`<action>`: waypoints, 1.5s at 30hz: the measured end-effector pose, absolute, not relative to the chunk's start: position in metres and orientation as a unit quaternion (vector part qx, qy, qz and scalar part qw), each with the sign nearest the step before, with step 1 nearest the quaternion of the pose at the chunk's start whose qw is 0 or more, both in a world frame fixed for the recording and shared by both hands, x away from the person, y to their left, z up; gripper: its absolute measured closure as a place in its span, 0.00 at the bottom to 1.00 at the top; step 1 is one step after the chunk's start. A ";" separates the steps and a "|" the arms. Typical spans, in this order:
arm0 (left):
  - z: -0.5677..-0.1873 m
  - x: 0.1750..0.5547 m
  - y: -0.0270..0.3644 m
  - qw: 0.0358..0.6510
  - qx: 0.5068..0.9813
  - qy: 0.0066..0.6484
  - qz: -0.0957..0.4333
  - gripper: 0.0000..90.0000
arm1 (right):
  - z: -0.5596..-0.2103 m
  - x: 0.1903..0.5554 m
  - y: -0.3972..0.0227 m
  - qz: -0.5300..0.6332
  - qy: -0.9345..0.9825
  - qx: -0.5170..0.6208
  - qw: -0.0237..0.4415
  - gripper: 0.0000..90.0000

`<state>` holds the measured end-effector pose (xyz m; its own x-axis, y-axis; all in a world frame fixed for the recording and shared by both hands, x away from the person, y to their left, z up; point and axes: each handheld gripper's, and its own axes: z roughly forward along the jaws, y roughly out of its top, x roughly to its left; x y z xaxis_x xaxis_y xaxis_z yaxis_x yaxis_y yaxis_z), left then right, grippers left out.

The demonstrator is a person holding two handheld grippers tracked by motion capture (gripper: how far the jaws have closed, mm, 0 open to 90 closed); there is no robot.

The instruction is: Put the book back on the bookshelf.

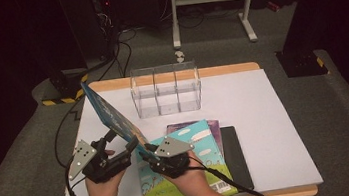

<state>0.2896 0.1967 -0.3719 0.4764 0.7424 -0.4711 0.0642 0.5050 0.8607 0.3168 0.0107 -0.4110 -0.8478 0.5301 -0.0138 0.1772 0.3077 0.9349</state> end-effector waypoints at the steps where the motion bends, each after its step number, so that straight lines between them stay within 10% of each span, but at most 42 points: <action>1: -0.372 0.290 0.197 0.736 0.442 0.458 0.232 0.29 | -0.411 0.317 0.011 0.544 0.793 0.222 0.162 0.75; 14: -0.370 0.294 0.200 0.729 0.443 0.463 0.240 0.29 | -0.401 0.306 -0.021 0.556 0.784 0.230 0.156 0.63; 32: -0.363 0.301 0.202 0.727 0.461 0.450 0.239 0.34 | -0.447 0.322 -0.203 0.506 0.710 0.409 0.269 0.61; 45: -0.363 0.292 0.219 0.721 0.463 0.454 0.246 0.42 | -0.466 0.336 -0.223 0.480 0.709 0.439 0.273 0.61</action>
<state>0.2919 0.2187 -0.3625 0.4666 0.7746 -0.4270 0.0661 0.4509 0.8901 0.3363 -0.2227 -0.4659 -0.4657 0.8843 0.0340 0.3594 0.1539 0.9204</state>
